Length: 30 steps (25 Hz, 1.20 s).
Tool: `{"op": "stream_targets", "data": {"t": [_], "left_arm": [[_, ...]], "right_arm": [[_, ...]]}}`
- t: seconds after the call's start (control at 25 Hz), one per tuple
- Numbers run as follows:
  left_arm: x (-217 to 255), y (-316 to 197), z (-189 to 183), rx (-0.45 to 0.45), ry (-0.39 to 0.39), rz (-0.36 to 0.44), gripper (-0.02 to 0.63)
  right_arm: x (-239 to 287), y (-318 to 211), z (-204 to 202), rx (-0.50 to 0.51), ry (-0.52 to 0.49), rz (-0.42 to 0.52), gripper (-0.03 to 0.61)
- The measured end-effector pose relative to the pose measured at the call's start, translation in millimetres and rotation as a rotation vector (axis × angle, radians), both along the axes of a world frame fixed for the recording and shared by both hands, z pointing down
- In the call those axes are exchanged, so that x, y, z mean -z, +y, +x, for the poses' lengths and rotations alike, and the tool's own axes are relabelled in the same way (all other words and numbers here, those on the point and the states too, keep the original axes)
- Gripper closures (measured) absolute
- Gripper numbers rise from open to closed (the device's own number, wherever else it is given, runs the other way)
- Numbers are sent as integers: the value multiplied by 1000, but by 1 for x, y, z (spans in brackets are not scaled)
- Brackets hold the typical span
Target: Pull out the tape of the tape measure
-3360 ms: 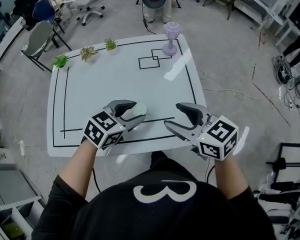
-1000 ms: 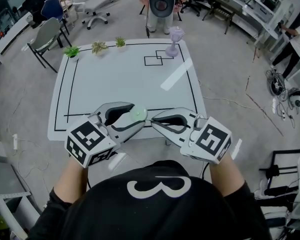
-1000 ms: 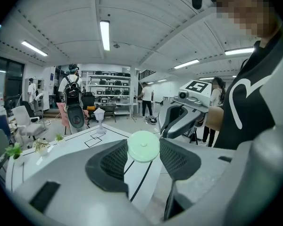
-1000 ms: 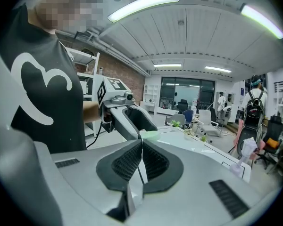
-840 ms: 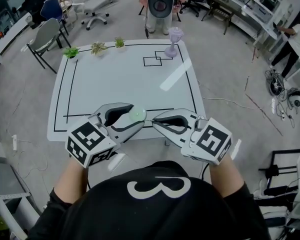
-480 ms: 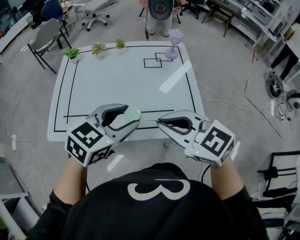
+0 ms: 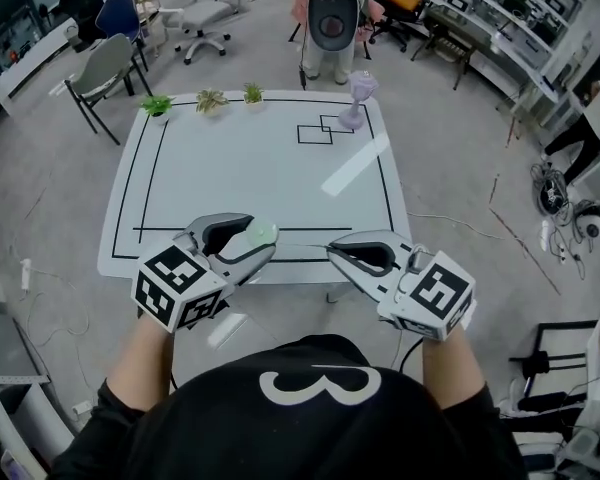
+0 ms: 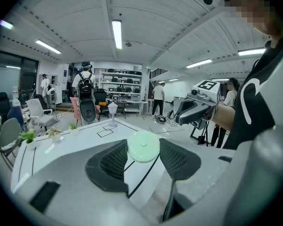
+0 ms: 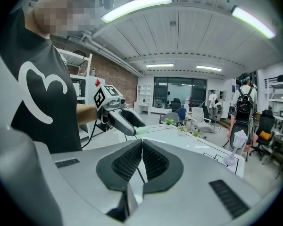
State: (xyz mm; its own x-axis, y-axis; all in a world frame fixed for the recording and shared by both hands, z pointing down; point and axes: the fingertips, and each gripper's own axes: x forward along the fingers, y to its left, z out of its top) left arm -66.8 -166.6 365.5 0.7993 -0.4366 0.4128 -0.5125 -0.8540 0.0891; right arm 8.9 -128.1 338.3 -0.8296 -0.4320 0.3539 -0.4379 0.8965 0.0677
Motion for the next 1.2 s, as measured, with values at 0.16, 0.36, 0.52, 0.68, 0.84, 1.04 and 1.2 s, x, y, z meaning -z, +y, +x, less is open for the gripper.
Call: {"op": "stream_targets", "data": {"t": [0.16, 0.36, 0.52, 0.68, 0.84, 1.04, 1.2], "left_arm": [[-2, 2, -2, 5, -3, 2, 391], [-4, -2, -9, 29, -14, -2, 391], [-4, -3, -12, 35, -11, -2, 391], [0, -5, -16, 42, -13, 10, 391], [5, -2, -19, 53, -14, 18, 391], [11, 6, -22, 58, -14, 33, 391], [12, 10, -32, 86, -14, 39, 391]], "right_arm": [[-2, -1, 3, -11, -7, -1, 571], [-3, -2, 13, -45, -7, -12, 571], [1, -2, 22, -77, -8, -9, 571], [4, -3, 29, -105, -18, -5, 571], [8, -3, 37, -134, -35, -11, 571], [12, -2, 39, -138, -43, -1, 571], [16, 1, 43, -151, -47, 7, 571]]}}
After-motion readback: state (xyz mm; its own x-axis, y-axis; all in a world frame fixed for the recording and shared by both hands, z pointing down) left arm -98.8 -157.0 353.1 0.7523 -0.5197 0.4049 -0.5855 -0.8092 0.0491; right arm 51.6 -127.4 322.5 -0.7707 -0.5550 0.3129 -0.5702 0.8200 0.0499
